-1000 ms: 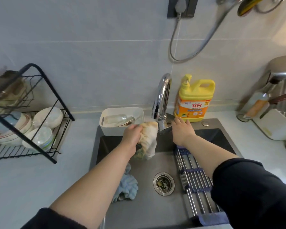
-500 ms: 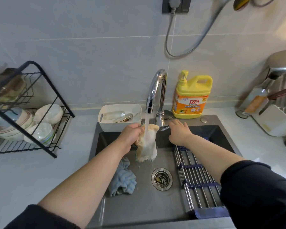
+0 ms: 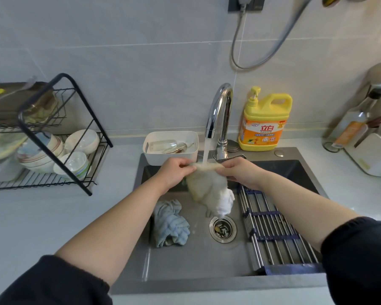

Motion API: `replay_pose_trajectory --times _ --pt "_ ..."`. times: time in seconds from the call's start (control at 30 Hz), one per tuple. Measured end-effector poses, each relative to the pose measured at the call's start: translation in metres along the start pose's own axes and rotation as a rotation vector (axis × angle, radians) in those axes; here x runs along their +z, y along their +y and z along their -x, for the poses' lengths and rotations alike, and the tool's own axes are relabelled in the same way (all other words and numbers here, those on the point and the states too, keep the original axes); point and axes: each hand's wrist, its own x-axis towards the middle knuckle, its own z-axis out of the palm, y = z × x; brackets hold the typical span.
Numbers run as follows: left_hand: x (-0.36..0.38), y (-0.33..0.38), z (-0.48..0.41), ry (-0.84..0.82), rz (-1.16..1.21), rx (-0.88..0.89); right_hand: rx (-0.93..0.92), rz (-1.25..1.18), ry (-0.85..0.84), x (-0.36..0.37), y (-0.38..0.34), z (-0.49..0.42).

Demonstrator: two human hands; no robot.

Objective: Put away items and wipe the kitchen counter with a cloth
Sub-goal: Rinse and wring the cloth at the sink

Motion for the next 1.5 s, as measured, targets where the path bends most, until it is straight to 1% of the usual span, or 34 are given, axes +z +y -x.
replay_pose_trajectory --times 0.03,0.1,0.17,0.2,0.23,0.3,0.33,0.37,0.43,0.5,0.57,0.63,0.67,0.7,0.73,0.83,0.87,0.9,0.93,1.0,1.03,1.1,1.2,1.33,1.37,1.43,1.5 --pt "-0.002 0.0 0.003 0.012 -0.013 0.018 0.012 -0.087 0.0 0.001 -0.001 0.001" --pt "-0.005 0.0 0.009 0.031 -0.043 0.044 0.003 -0.156 0.031 0.003 -0.007 0.005" --pt "-0.004 0.003 0.011 0.053 -0.112 0.077 -0.021 -0.093 0.017 0.002 -0.014 0.008" --pt "-0.002 0.005 0.011 0.057 -0.163 0.102 -0.016 -0.042 -0.04 0.001 -0.016 0.01" --pt "-0.001 0.008 0.012 0.047 -0.207 0.132 0.007 -0.01 -0.135 0.0 -0.02 0.014" --pt "0.003 0.017 0.012 -0.008 -0.26 0.204 0.109 -0.029 -0.356 -0.001 -0.023 0.02" --pt "0.004 0.021 0.011 -0.04 -0.278 0.235 0.145 -0.039 -0.44 -0.001 -0.023 0.021" --pt "0.004 0.024 0.011 -0.067 -0.292 0.26 0.158 -0.032 -0.496 -0.001 -0.022 0.02" --pt "0.003 0.029 0.01 -0.098 -0.292 0.283 0.146 0.031 -0.532 0.001 -0.02 0.019" --pt "0.002 0.032 0.009 -0.103 -0.272 0.289 0.119 0.123 -0.485 0.006 -0.016 0.018" --pt "0.0 0.034 0.009 -0.112 -0.269 0.29 0.063 0.209 -0.37 0.013 -0.011 0.016" --pt "-0.004 0.035 0.008 -0.114 -0.3 0.283 -0.032 0.36 -0.243 0.017 -0.006 0.014" --pt "-0.007 0.035 0.008 -0.114 -0.327 0.277 -0.083 0.398 -0.191 0.017 -0.004 0.013" --pt "-0.011 0.035 0.008 -0.11 -0.357 0.267 -0.126 0.357 -0.148 0.017 -0.003 0.013" --pt "-0.015 0.033 0.007 -0.101 -0.382 0.256 -0.129 0.218 -0.131 0.015 -0.003 0.015" --pt "-0.024 0.027 0.006 -0.071 -0.453 0.23 -0.063 -0.286 -0.216 0.0 -0.007 0.024" --pt "-0.025 0.026 0.007 -0.084 -0.472 0.23 -0.036 -0.357 -0.235 -0.003 -0.007 0.024" --pt "-0.024 0.026 0.008 -0.102 -0.482 0.233 -0.018 -0.321 -0.24 -0.005 -0.009 0.025" --pt "-0.021 0.025 0.007 -0.119 -0.481 0.235 -0.012 -0.189 -0.213 -0.004 -0.009 0.023" --pt "-0.016 0.029 0.007 -0.141 -0.475 0.242 -0.021 0.153 -0.128 0.003 -0.009 0.016" --pt "-0.014 0.032 0.007 -0.149 -0.477 0.249 -0.028 0.263 -0.099 0.01 -0.011 0.015" --pt "-0.011 0.037 0.005 -0.164 -0.48 0.26 -0.046 0.374 -0.101 0.027 -0.011 0.008" --pt "-0.012 0.04 0.004 -0.172 -0.456 0.253 -0.011 0.474 -0.135 0.047 0.003 -0.01" --pt "-0.017 0.035 -0.002 -0.088 -0.36 0.209 0.025 0.585 -0.141 0.056 0.021 -0.033" --pt "-0.018 0.032 -0.003 -0.076 -0.364 0.188 0.032 0.634 -0.152 0.053 0.026 -0.038" --pt "-0.02 0.026 -0.004 -0.084 -0.418 0.132 0.04 0.815 -0.146 0.043 0.033 -0.038" --pt "-0.022 0.02 -0.004 -0.157 -0.523 0.023 0.045 0.985 -0.139 0.03 0.042 -0.035"
